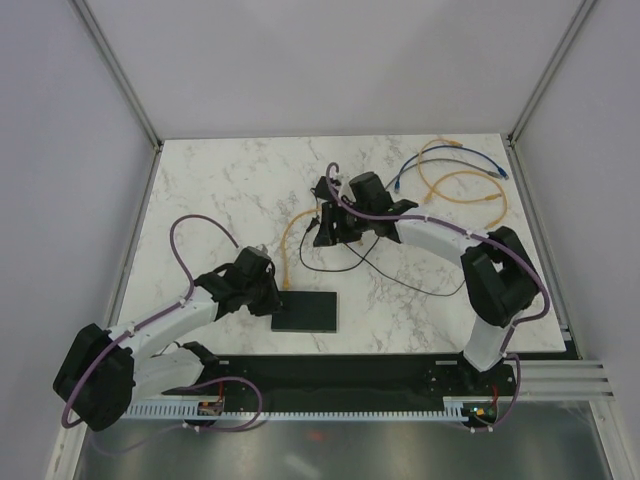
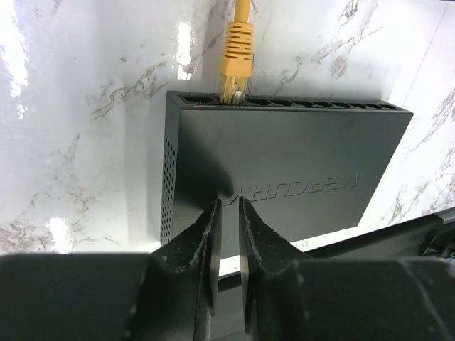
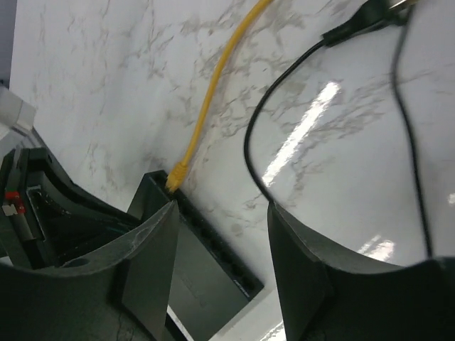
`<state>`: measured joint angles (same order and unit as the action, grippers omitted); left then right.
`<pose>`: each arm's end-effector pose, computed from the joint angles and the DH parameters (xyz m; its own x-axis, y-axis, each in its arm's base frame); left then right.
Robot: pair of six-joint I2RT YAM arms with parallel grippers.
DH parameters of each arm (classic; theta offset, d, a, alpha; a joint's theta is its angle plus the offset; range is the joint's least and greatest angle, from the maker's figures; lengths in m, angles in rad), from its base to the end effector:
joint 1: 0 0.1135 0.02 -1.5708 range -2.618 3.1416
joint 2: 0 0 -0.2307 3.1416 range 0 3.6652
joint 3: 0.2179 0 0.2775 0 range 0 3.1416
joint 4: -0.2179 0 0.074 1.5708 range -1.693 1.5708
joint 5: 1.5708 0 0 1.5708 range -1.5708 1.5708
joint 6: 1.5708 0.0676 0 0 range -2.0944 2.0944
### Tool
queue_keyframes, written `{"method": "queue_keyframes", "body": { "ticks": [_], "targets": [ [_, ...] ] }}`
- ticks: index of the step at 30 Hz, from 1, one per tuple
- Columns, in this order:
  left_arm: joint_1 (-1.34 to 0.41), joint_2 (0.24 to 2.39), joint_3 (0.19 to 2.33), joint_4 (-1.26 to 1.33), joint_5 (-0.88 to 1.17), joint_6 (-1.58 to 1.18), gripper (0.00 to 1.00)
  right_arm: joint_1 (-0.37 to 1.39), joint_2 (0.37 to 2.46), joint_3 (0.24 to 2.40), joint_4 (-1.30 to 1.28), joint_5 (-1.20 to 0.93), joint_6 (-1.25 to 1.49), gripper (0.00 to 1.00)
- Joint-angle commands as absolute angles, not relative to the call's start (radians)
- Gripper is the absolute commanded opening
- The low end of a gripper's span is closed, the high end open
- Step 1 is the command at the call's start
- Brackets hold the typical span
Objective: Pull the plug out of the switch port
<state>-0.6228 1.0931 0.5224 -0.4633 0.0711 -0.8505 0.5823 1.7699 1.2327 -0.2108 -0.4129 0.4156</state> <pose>0.1976 -0.1478 0.1010 -0.9199 -0.2624 -0.2914 -0.1214 0.8972 -0.4246 0.3432 0.2584 0.1601 -0.8223 -0.0987 -0.5605 -0.4562 0.7029 0.5457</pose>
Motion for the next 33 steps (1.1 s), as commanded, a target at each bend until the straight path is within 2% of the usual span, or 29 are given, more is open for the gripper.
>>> {"method": "queue_keyframes", "body": {
  "ticks": [1, 7, 12, 22, 33],
  "targets": [
    [-0.615, 1.097, 0.508, -0.474, 0.015, -0.874, 0.23, 0.667, 1.839, 1.227, -0.097, -0.515, 0.445, 0.6],
    [-0.614, 1.1, 0.476, -0.472, 0.015, -0.902, 0.23, 0.765, 1.977, 1.236, 0.026, -0.595, 0.529, 0.5],
    [-0.614, 1.094, 0.463, -0.474, 0.023, -0.911, 0.23, 0.781, 2.045, 1.227, 0.106, -0.592, 0.574, 0.41],
    [-0.614, 1.081, 0.448, -0.46, 0.029, -0.91, 0.24, 0.782, 2.108, 1.187, 0.253, -0.69, 0.673, 0.45],
    [-0.614, 1.08, 0.44, -0.448, 0.043, -0.905, 0.24, 0.802, 2.117, 1.155, 0.258, -0.707, 0.663, 0.47]
  ]
}}
